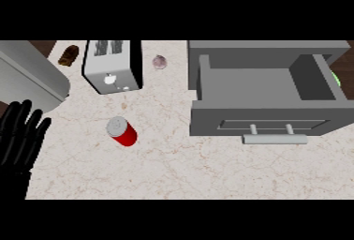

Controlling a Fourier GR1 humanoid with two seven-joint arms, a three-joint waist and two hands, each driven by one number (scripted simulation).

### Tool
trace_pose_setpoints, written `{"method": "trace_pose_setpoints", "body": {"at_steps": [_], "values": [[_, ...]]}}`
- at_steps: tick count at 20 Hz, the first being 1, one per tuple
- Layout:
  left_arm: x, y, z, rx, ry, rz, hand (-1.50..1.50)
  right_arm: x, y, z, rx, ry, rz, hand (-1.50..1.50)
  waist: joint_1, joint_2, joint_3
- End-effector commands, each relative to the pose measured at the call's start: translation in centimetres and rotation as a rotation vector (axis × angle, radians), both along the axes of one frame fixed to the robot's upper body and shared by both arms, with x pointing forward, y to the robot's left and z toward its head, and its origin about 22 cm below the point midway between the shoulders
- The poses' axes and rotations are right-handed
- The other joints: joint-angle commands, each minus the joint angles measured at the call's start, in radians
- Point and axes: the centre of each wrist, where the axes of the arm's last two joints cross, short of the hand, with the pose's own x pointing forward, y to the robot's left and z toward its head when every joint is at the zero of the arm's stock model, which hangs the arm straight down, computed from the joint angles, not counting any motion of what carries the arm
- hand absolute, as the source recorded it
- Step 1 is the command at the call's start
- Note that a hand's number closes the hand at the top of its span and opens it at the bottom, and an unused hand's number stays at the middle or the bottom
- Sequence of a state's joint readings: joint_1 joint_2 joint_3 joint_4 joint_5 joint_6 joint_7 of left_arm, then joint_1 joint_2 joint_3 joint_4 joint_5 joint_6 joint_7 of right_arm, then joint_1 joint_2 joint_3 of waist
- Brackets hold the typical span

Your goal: Pick up the can, place it into the drawer and close the drawer

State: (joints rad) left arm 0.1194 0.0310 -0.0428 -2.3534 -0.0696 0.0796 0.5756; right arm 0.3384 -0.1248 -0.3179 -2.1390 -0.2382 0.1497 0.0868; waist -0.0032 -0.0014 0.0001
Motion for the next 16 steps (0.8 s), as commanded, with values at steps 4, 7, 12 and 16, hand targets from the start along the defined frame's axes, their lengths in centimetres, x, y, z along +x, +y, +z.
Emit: {"method": "trace_pose_setpoints", "body": {"at_steps": [4, 7, 12, 16], "values": [[2.2, -0.4, -0.4, -0.162, 0.046, 0.014, -1.5, -2.0, -1.9, 0.6, -0.002, 0.006, 0.009, -1.5, -0.005, 0.001, 0.0], [2.0, -1.3, 0.1, -0.187, 0.05, -0.001, -1.5, -1.3, -2.9, 1.0, -0.001, -0.003, 0.015, -1.5, -0.003, 0.001, 0.0], [4.8, -0.2, -2.2, -0.239, 0.087, -0.004, -1.5, -1.8, -3.1, 0.1, 0.012, -0.013, 0.016, -1.5, -0.003, 0.002, 0.0], [5.9, -2.0, -3.3, -0.228, 0.096, 0.0, -1.5, -2.2, -2.7, -0.8, 0.003, 0.006, 0.025, -1.5, -0.003, 0.002, 0.0]]}}
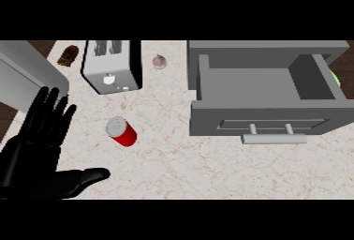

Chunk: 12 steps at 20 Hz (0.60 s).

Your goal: Pick up the can, place it into the drawer and close the drawer

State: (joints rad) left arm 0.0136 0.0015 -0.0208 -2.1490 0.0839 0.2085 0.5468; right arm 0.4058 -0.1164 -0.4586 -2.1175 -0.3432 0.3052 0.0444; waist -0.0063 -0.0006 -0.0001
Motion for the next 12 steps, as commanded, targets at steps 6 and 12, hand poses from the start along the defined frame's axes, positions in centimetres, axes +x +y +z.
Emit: {"method": "trace_pose_setpoints", "body": {"at_steps": [6, 12], "values": [[2.9, -0.9, -2.9, -0.009, 0.029, 0.004, -1.5, -2.0, -0.1, 0.6, -0.005, -0.009, -0.011, -1.5, 0.0, 0.0, 0.0], [4.7, -0.6, -6.2, 0.011, 0.074, 0.019, -1.5, -2.3, -2.2, 1.9, 0.0, -0.012, -0.008, -1.5, -0.001, 0.0, 0.0]]}}
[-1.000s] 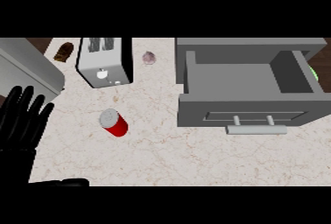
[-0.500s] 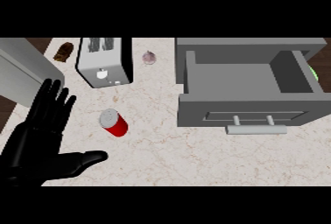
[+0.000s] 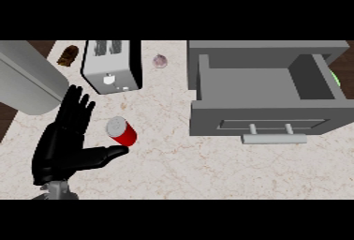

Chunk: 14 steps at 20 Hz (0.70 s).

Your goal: Pick up the can, place it into the drawer and close the drawer

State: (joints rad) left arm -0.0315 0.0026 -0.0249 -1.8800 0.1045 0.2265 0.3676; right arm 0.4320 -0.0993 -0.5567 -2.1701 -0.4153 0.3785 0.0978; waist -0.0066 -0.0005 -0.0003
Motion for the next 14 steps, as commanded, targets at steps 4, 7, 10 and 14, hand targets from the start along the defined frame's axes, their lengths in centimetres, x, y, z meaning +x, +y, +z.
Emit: {"method": "trace_pose_setpoints", "body": {"at_steps": [4, 7, 10, 14], "values": [[-0.9, -1.2, -5.9, 0.028, 0.026, 0.023, -1.5, -1.5, -0.8, -0.4, 0.003, 0.003, -0.013, -1.5, 0.0, 0.0, 0.0], [2.5, -0.3, -6.9, 0.027, 0.055, 0.077, -1.5, -1.2, -0.8, -0.4, -0.005, 0.002, -0.008, -1.5, -0.003, 0.001, 0.0], [2.5, 1.2, -7.6, 0.044, 0.045, 0.087, -1.5, 0.7, -0.5, -0.4, 0.002, 0.009, -0.001, -1.5, 0.003, 0.001, 0.0], [1.6, 1.0, -10.2, 0.042, 0.057, 0.129, -1.5, -0.7, -1.6, 0.4, 0.012, 0.001, -0.009, -1.5, 0.001, 0.001, 0.0]]}}
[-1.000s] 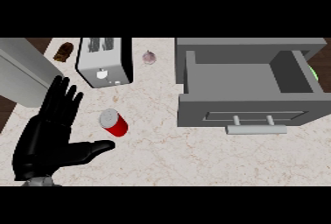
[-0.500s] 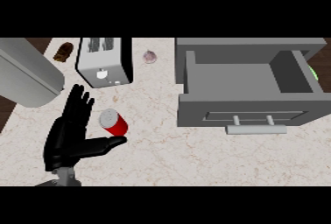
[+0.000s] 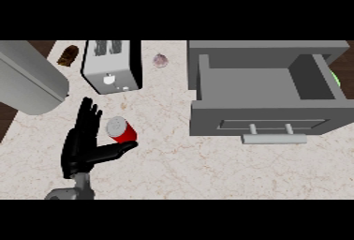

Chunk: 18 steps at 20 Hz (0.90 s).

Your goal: Pick up the can, place it into the drawer and close the drawer

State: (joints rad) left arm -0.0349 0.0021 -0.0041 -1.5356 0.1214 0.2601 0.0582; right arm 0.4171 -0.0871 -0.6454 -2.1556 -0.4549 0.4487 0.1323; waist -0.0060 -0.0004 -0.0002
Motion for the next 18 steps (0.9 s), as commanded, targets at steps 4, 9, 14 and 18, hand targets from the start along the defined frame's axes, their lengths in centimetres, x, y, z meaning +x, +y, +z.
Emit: {"method": "trace_pose_setpoints", "body": {"at_steps": [4, 9, 14, 18], "values": [[-2.1, 2.9, -5.4, 0.001, 0.022, 0.066, -1.5, -1.5, 0.0, -0.2, -0.026, -0.013, 0.017, -1.5, -0.002, 0.0, 0.0], [-0.5, 3.1, -5.7, 0.001, 0.054, 0.041, -1.5, -2.5, -0.3, 1.1, -0.022, 0.02, 0.018, -1.5, -0.002, 0.0, 0.0], [-1.2, 3.9, -8.2, 0.005, 0.072, 0.034, -1.5, -2.3, -0.5, -0.6, 0.004, -0.002, 0.015, -1.5, 0.0, 0.0, 0.0], [-0.6, 1.4, -10.4, -0.022, 0.085, 0.032, -1.5, -0.7, -0.7, 0.3, -0.003, -0.005, 0.004, -1.5, 0.0, 0.001, 0.0]]}}
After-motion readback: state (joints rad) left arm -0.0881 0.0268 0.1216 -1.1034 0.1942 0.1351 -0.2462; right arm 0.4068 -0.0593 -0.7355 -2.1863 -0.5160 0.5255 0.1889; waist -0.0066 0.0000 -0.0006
